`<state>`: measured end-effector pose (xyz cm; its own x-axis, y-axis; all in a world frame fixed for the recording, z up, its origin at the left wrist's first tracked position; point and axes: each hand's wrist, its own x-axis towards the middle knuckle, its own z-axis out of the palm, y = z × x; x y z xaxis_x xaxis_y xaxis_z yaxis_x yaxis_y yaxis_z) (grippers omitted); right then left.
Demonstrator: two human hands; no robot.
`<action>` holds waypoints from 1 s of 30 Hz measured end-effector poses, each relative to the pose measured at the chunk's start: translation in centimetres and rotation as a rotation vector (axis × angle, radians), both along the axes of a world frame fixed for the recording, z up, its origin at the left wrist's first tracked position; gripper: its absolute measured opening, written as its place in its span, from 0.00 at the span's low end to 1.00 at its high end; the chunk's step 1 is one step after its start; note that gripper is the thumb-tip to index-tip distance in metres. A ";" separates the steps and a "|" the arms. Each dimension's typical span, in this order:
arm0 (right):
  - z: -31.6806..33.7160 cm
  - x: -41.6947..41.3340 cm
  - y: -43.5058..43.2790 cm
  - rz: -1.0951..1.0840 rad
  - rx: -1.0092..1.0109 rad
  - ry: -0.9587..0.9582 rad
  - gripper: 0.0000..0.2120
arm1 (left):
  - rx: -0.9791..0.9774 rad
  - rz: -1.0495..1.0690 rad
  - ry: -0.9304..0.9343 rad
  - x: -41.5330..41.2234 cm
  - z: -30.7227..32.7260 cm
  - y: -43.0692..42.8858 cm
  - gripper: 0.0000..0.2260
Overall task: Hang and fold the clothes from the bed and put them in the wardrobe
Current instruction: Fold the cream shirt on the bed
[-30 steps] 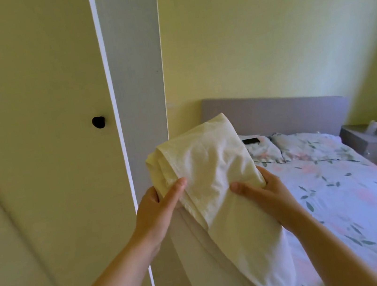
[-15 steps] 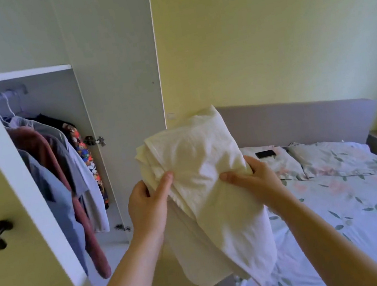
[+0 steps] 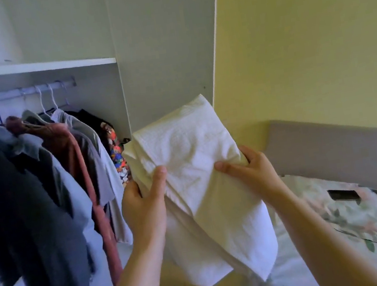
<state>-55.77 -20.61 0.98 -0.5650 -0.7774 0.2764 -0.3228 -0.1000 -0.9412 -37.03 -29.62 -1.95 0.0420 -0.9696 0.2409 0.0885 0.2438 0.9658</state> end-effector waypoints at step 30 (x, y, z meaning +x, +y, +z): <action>16.8 -0.9 -44.6 0.600 -0.200 0.064 0.09 | -0.325 0.360 -0.200 3.4 18.2 -35.7 0.24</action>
